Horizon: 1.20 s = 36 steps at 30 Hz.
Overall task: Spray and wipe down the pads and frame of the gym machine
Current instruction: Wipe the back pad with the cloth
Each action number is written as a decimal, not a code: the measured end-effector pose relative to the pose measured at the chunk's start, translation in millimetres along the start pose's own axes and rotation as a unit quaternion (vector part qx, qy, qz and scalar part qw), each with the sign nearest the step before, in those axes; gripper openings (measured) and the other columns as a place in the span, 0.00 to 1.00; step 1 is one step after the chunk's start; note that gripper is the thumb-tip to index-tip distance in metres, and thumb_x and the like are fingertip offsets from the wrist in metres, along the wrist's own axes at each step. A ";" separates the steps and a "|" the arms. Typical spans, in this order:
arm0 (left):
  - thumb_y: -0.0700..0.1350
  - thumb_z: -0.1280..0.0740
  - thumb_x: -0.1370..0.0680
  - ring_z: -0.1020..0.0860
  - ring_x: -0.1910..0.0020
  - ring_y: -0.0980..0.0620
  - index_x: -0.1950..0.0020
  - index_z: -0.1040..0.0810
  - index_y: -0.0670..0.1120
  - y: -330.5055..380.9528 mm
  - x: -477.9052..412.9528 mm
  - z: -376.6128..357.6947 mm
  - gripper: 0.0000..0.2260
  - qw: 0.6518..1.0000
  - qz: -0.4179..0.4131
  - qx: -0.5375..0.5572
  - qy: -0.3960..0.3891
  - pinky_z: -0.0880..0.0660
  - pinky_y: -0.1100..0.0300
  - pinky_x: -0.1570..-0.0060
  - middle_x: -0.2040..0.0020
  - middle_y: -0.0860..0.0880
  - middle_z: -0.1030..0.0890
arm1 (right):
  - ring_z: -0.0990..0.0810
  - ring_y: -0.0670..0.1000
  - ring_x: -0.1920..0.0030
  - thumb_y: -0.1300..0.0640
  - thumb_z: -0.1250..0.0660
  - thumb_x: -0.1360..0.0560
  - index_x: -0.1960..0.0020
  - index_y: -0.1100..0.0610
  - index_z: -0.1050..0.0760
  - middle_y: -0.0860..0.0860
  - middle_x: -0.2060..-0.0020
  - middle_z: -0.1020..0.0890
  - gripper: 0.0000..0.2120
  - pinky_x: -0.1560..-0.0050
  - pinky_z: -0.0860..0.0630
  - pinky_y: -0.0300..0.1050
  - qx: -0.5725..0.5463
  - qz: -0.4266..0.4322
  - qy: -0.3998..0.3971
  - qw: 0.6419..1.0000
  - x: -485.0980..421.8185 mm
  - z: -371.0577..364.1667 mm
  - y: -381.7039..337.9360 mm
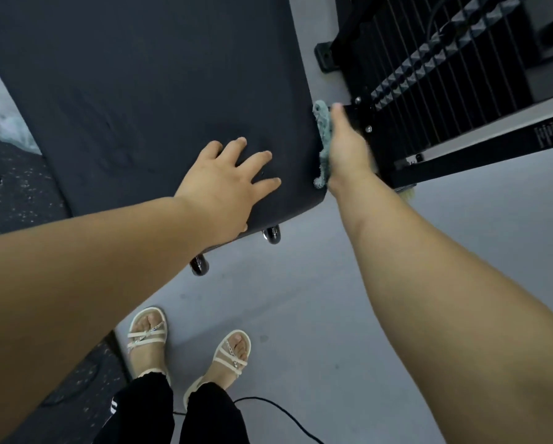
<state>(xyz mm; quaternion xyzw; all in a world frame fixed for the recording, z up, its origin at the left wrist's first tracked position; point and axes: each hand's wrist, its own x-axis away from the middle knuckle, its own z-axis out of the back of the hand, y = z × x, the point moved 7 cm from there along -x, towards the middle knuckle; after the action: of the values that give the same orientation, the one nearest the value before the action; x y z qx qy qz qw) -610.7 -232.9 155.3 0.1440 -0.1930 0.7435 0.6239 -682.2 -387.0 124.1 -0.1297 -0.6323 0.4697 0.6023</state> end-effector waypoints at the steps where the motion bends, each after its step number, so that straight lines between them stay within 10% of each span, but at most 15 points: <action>1: 0.62 0.39 0.24 0.52 0.25 0.40 0.24 0.55 0.59 -0.7 -0.7 3.6 0.35 1.000 0.000 0.003 0.003 0.46 0.47 0.29 0.23 0.50 0.55 | 0.20 0.52 0.49 0.40 0.44 0.22 0.46 0.55 0.23 0.51 0.50 0.18 0.21 0.45 0.24 0.48 0.079 0.020 0.019 0.996 -2.2 -4.8 -4.4; 9: 0.55 0.38 0.22 0.44 0.28 0.50 0.26 0.45 0.63 -21.7 -4.3 20.1 0.27 0.995 -0.030 0.099 -0.011 0.39 0.53 0.34 0.25 0.60 0.47 | 0.21 0.55 0.52 0.41 0.44 0.23 0.64 0.50 0.28 0.49 0.59 0.21 0.17 0.47 0.22 0.57 0.125 -0.082 0.054 0.987 16.1 21.3 40.9; 15: 0.55 0.40 0.21 0.49 0.25 0.51 0.26 0.40 0.61 -43.3 1.2 31.3 0.23 0.958 -0.011 0.281 -0.058 0.44 0.52 0.29 0.24 0.57 0.44 | 0.23 0.54 0.46 0.39 0.45 0.23 0.47 0.54 0.24 0.51 0.46 0.20 0.21 0.40 0.27 0.53 0.226 0.030 0.000 0.974 -22.3 -31.8 -32.1; 20: 0.58 0.36 0.25 0.52 0.25 0.43 0.24 0.45 0.58 -104.4 -12.5 48.3 0.31 0.986 0.070 0.149 0.028 0.48 0.47 0.29 0.23 0.48 0.49 | 0.21 0.53 0.53 0.35 0.46 0.25 0.50 0.52 0.22 0.48 0.59 0.19 0.23 0.49 0.24 0.49 0.253 0.027 0.052 0.966 -5.5 -11.1 -8.4; 25: 0.66 0.39 0.27 0.56 0.24 0.42 0.23 0.59 0.58 -130.0 -19.9 36.9 0.40 0.999 0.024 0.034 -0.014 0.52 0.48 0.27 0.23 0.47 0.60 | 0.24 0.58 0.44 0.42 0.50 0.20 0.46 0.59 0.24 0.57 0.47 0.21 0.24 0.40 0.28 0.51 0.324 -0.037 0.092 0.941 -20.8 -11.2 -13.2; 36: 0.54 0.41 0.21 0.44 0.28 0.53 0.26 0.39 0.58 -182.4 -32.7 65.0 0.22 0.963 -0.064 0.260 -0.006 0.39 0.55 0.32 0.26 0.58 0.42 | 0.26 0.49 0.50 0.40 0.51 0.20 0.40 0.53 0.27 0.48 0.51 0.22 0.23 0.53 0.34 0.44 0.326 0.114 0.132 0.929 -24.4 -99.7 -107.4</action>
<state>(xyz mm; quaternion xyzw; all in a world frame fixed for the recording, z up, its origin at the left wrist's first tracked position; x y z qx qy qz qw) -427.2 -264.9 217.5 0.3179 0.0130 0.7258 0.6099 -545.1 -417.6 172.5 -0.0582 -0.3401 0.6941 0.6317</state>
